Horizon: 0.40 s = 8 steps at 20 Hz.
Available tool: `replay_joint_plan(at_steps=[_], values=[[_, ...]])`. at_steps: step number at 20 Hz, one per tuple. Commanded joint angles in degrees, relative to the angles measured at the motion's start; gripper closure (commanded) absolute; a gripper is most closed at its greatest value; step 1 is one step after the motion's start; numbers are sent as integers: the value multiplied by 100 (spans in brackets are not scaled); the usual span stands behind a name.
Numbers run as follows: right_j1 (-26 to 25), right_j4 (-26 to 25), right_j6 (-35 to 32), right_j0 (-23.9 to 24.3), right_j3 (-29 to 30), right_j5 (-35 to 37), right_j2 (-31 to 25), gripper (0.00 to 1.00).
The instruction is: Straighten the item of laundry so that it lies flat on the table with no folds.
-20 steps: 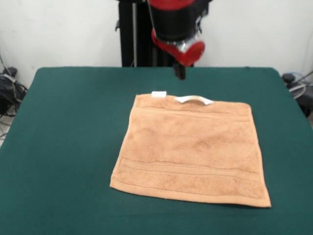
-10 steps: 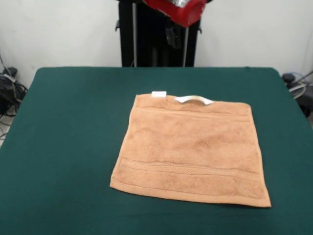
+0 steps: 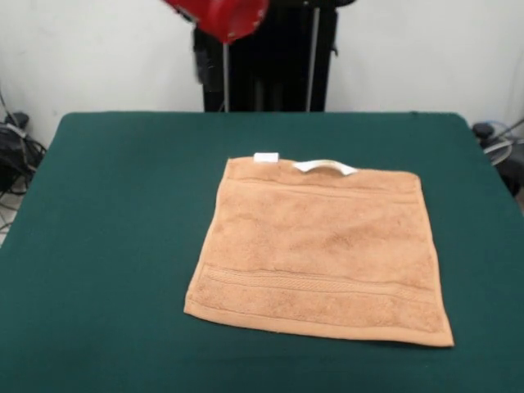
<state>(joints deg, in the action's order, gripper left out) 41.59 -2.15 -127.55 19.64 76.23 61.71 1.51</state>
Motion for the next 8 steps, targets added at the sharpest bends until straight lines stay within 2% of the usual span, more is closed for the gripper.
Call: replay_joint_plan(at_steps=[1,4,8], values=[[-654,-520,530,283,-784,107,-286,100],[-759,-582,623,374,-1194,519,-355,100],[-863,-654,983,536,-1392,532,-509,100]])
